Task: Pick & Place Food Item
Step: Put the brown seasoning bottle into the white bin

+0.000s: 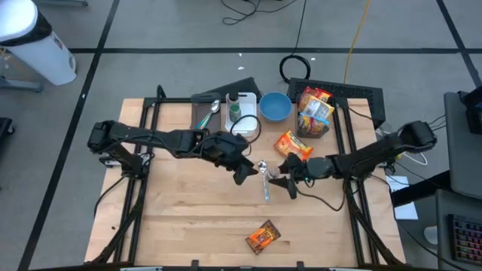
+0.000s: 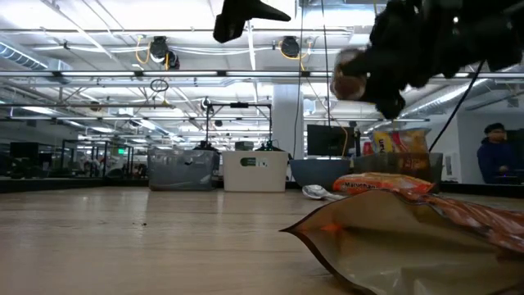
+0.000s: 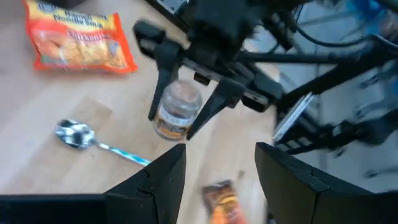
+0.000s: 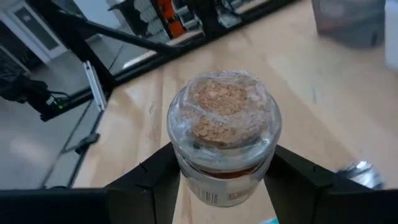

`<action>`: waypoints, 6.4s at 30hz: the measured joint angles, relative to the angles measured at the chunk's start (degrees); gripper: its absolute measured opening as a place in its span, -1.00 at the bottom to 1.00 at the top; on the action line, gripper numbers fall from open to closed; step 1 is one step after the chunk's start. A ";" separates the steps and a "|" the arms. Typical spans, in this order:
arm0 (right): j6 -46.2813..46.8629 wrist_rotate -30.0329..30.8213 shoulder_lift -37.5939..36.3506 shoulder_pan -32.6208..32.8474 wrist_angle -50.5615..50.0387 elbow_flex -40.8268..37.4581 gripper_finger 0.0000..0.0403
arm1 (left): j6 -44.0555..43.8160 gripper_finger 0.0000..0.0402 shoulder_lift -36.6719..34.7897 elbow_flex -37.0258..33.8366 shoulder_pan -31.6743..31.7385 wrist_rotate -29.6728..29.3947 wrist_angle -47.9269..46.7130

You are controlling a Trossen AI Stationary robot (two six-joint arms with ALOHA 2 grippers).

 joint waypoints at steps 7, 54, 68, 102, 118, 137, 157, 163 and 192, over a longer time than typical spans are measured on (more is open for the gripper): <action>-9.91 0.22 -7.22 0.00 -26.31 13.90 -0.08 | -13.03 0.00 0.00 0.00 2.19 -1.27 4.20; -5.48 -24.30 -7.22 -1.27 -59.79 28.56 -0.08 | -37.44 0.00 17.27 12.63 4.66 19.03 3.49; -7.26 -34.42 -3.86 -9.82 -57.31 28.54 -0.08 | -35.87 0.00 17.20 12.61 4.44 18.46 6.24; -12.70 -40.60 8.01 -15.52 -58.44 42.57 -0.08 | -17.99 0.00 11.46 12.57 7.98 13.02 -3.49; -12.28 -35.37 6.12 -15.21 -58.24 42.69 -0.08 | -3.36 0.00 2.48 12.48 8.67 -1.57 -5.35; -13.64 -32.79 6.68 -8.65 -54.44 42.57 -0.08 | -0.82 0.00 -1.44 12.57 6.16 -12.37 -6.01; -12.90 -26.78 -0.81 -12.13 -42.26 42.57 -0.08 | 18.49 0.00 -3.54 12.60 2.17 -8.45 14.83; -13.14 -26.94 0.06 -12.11 -42.16 42.53 -0.08 | 21.38 0.00 -3.37 12.57 0.49 -9.10 11.85; -12.09 -28.42 0.19 -13.40 -39.65 42.46 -0.08 | 19.24 0.00 2.19 12.66 0.36 -2.13 3.90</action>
